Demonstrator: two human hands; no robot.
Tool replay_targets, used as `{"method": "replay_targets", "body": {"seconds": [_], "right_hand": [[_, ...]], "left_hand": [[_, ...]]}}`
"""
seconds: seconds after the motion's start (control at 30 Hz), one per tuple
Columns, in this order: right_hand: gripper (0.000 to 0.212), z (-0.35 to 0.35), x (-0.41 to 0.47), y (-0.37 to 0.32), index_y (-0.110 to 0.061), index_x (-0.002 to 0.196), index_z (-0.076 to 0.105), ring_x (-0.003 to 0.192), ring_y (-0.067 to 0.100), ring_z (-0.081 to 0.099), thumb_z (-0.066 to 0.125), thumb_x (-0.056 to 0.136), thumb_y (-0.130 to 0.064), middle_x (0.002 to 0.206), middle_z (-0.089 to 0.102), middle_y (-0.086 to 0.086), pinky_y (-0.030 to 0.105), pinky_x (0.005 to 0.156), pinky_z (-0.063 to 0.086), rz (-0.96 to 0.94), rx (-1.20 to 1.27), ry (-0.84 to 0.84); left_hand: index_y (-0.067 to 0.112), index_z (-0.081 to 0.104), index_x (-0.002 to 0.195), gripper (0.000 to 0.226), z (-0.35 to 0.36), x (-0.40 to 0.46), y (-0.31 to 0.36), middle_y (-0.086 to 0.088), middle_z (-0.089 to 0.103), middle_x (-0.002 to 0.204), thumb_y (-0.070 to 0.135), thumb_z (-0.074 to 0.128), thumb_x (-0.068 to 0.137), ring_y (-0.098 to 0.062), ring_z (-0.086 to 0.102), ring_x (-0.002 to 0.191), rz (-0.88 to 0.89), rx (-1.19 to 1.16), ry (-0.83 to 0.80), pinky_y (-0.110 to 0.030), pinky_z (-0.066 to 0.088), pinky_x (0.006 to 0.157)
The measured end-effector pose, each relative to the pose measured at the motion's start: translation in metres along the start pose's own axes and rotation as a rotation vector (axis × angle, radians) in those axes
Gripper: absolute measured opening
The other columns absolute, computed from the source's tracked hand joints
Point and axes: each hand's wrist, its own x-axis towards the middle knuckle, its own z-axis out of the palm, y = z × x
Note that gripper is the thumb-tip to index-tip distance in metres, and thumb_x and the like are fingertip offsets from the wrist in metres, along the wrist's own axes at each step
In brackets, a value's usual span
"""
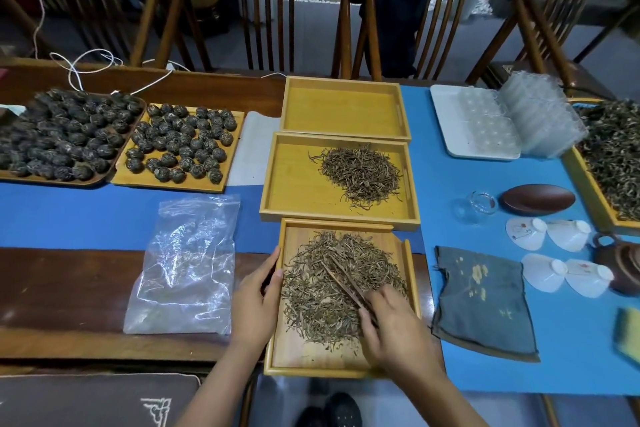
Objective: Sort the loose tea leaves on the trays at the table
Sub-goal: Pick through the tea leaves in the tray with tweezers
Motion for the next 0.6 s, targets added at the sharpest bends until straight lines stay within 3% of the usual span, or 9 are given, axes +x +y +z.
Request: {"method": "replay_targets", "body": {"seconds": [0.17,0.37,0.47,0.6], "right_hand": [[0.025,0.008,0.015,-0.010,-0.018,0.111,0.052,0.090,0.013,0.052,0.037,0.097,-0.033,0.101,0.048,-0.003,0.027,0.067,0.045,0.025,0.016,-0.093],[0.017,-0.002,0.026,-0.012,-0.016,0.103,0.057,0.085,0.016,0.055,0.047,0.095,-0.027,0.095,0.052,-0.001,0.027,0.061,0.046,-0.046,0.018,-0.004],[0.016,-0.003,0.021,-0.006,-0.015,0.101,0.059,0.084,0.018,0.057,0.051,0.093,-0.026,0.094,0.053,0.000,0.030,0.061,0.049,-0.018,0.002,0.006],[0.021,0.004,0.035,-0.017,-0.015,0.106,0.057,0.087,0.016,0.056,0.044,0.096,-0.028,0.096,0.050,-0.002,0.028,0.065,0.051,-0.045,0.002,-0.022]], "left_hand": [[0.033,0.050,0.133,0.039,0.000,0.000,0.003,0.038,0.053,0.108,0.020,0.053,0.097,0.029,0.048,0.096,-0.001,0.000,0.012,0.003,0.035,0.075],[0.024,0.057,0.134,0.037,0.001,0.000,-0.001,0.037,0.052,0.111,0.020,0.053,0.097,0.030,0.045,0.099,0.002,0.007,0.013,0.005,0.033,0.076],[0.028,0.055,0.134,0.037,0.001,0.000,0.000,0.035,0.053,0.112,0.023,0.052,0.097,0.019,0.051,0.101,-0.011,0.020,0.010,0.003,0.034,0.077],[0.028,0.056,0.134,0.037,0.001,0.001,-0.001,0.020,0.060,0.119,0.024,0.052,0.097,0.002,0.053,0.107,-0.018,0.038,0.002,-0.001,0.035,0.079]]}}
